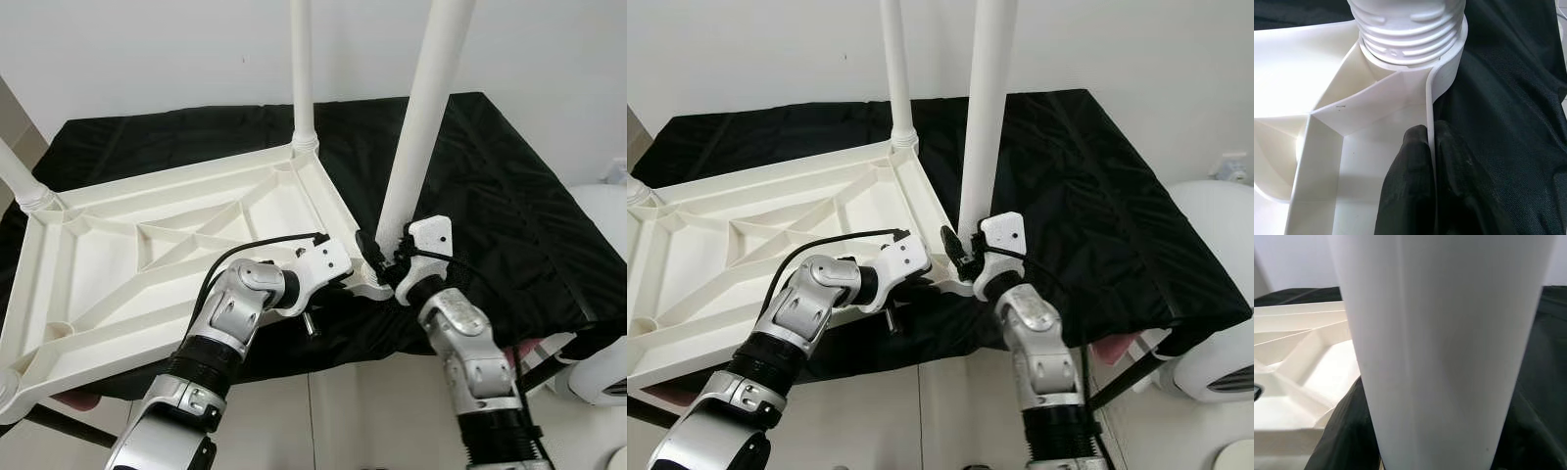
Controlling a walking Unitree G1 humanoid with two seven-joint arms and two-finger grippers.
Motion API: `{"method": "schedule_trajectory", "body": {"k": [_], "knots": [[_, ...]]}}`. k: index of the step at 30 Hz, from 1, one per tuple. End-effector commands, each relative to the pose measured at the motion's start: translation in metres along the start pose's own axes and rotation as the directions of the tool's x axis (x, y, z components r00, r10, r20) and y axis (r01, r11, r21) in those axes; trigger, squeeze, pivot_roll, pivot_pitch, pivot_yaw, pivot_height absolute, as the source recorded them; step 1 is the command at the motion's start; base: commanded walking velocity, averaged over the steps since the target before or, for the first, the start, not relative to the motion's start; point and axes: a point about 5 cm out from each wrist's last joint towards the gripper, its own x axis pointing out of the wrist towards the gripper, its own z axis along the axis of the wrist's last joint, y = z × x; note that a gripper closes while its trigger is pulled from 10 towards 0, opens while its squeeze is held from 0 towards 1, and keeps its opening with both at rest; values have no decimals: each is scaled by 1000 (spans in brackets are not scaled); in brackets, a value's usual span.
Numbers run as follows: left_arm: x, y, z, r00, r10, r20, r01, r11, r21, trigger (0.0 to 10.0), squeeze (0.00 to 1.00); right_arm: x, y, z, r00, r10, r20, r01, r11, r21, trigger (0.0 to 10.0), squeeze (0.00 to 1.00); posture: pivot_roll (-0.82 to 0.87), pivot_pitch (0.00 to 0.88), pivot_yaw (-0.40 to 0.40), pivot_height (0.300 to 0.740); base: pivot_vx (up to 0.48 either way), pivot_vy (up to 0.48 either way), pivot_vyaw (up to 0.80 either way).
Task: Building children table
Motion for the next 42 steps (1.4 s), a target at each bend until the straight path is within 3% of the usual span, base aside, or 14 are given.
{"method": "schedule_trajectory", "body": {"k": [1,7,11,18,19,33,34,42], "knots": [[-1,7,-3,976,218,11,-218,976,-12,10000,0,1,6,-3,1000,-14,-19,15,999,42,10000,0,-137,91,55,740,0,0,0],[0,6,-2,976,216,14,-216,976,-10,10000,0,1,21,-6,993,-115,-27,116,993,38,10000,0,-135,85,52,740,0,0,0],[0,6,-2,976,216,14,-216,976,-9,10000,0,1,28,-6,992,-126,-30,127,991,47,10000,0,-132,79,51,740,0,0,0],[-1,6,-3,977,215,11,-215,977,-6,10000,0,0,24,-6,989,-144,-31,145,989,39,10000,0,-134,79,51,740,0,0,0],[-1,6,-3,977,215,12,-215,977,-6,10000,0,-1,23,-5,990,-139,-28,140,989,46,10000,1000,-135,78,51,740,0,0,0],[-1,6,-2,976,215,13,-215,977,-6,10000,0,-8,11,2,989,-146,18,145,988,47,10000,1000,-141,84,56,740,0,0,0],[-1,6,-2,977,214,13,-214,977,-5,10000,0,-10,9,4,990,-139,29,138,989,46,10000,0,-141,86,58,740,0,0,0],[-2,10,-3,977,212,16,-212,977,-28,10000,0,-14,0,7,991,-127,50,126,992,30,10000,0,-144,93,66,740,0,0,0]]}}
